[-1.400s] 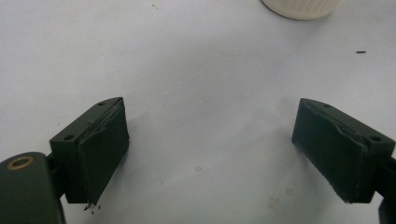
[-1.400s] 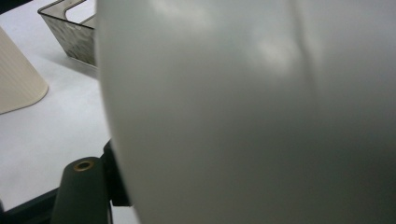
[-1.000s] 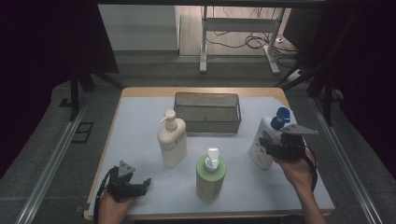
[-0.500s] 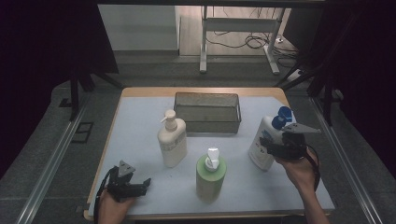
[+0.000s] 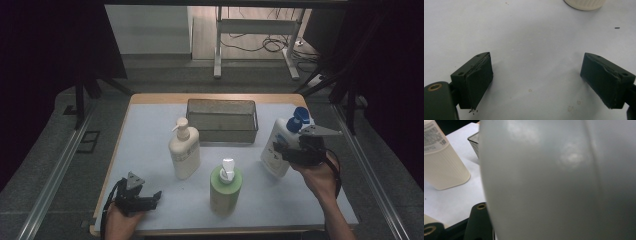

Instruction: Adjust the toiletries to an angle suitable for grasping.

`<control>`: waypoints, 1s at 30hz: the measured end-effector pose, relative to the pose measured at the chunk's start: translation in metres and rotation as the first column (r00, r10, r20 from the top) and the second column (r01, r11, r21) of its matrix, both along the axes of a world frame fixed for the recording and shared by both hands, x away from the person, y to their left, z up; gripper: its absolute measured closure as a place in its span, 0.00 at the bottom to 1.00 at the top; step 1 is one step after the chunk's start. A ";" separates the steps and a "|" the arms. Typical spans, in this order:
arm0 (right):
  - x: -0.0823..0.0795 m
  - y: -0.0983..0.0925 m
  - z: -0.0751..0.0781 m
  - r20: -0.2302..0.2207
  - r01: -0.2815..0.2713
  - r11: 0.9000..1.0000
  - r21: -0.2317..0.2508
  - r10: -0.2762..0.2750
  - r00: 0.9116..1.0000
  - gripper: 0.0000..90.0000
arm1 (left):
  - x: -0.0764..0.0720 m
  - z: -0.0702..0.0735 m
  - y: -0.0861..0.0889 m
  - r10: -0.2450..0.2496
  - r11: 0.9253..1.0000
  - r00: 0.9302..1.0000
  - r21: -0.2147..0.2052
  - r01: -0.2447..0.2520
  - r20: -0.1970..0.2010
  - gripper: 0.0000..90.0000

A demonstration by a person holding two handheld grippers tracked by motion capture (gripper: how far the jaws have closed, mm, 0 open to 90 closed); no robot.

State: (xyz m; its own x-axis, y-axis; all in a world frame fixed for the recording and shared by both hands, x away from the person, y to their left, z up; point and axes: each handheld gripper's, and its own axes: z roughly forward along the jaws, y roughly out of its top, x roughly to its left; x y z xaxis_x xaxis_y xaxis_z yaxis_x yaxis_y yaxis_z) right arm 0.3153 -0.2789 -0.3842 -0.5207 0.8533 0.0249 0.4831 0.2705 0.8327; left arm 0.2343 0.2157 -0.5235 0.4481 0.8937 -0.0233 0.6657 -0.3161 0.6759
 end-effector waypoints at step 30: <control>0.028 0.056 0.033 -0.003 -0.112 0.994 0.012 0.112 0.994 0.45 | 0.000 0.000 0.000 0.003 1.000 1.000 -0.003 -0.003 0.001 0.12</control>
State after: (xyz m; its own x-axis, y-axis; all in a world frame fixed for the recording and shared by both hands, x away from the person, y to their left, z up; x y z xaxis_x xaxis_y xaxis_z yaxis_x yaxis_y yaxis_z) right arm 0.3432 -0.2232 -0.3511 -0.6128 0.7894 0.0363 0.4533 0.3135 0.8344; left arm 0.2343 0.2154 -0.5237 0.4458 0.8948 -0.0255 0.6657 -0.3124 0.6777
